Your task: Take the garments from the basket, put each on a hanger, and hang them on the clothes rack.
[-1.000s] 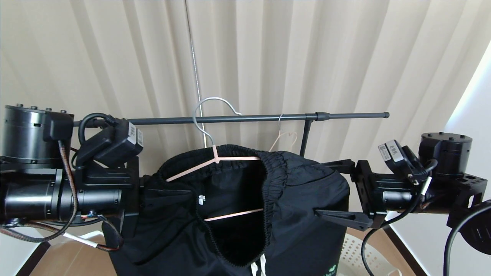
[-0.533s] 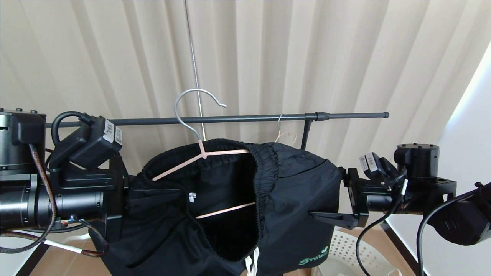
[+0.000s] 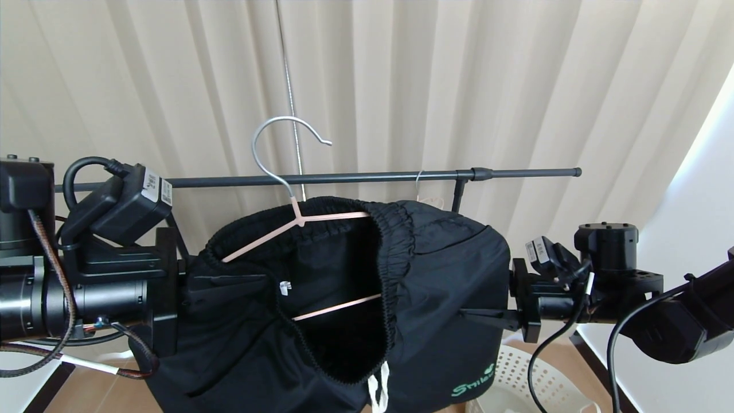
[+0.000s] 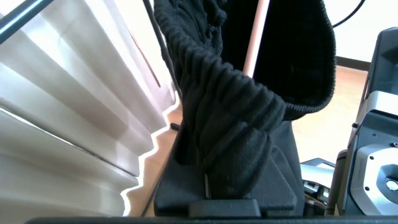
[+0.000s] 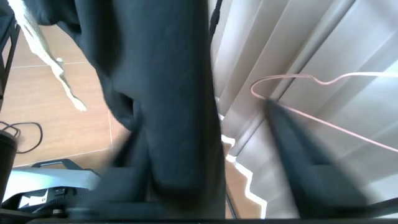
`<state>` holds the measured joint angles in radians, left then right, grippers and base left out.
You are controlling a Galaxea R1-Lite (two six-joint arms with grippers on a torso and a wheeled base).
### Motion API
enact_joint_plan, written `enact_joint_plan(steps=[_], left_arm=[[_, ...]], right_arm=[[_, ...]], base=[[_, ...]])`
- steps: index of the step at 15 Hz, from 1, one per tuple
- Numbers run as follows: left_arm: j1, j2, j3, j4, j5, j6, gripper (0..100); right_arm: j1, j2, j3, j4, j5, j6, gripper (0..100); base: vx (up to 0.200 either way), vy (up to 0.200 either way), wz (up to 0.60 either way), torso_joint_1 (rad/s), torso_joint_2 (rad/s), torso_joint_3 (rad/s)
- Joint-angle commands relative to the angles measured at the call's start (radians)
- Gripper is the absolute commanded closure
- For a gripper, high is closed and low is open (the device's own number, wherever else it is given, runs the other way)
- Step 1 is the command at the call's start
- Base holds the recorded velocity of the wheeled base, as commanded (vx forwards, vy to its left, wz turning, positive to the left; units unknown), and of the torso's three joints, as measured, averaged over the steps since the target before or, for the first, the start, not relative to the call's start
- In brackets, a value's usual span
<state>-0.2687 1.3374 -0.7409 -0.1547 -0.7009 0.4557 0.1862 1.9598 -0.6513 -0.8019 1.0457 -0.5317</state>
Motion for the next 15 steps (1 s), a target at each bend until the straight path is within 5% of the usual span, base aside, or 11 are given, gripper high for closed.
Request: enact_joint_plan(steps=[1, 15], left_arm=[[0.002, -0.006, -0.003, 0.0, 0.0, -0.012, 100], [0.009, -0.063, -0.002, 0.0, -0.003, -0.108, 100]], right_arm=[[-0.004, 0.019, -0.01, 0.0, -0.001, 0.001, 100], [-0.054, 0.108, -0.073, 0.001, -0.013, 0.013, 100]], base=[[0.0, 0.0, 0.0, 0.0, 0.0, 0.0], [0.0, 0.0, 0.0, 0.0, 0.0, 0.0]])
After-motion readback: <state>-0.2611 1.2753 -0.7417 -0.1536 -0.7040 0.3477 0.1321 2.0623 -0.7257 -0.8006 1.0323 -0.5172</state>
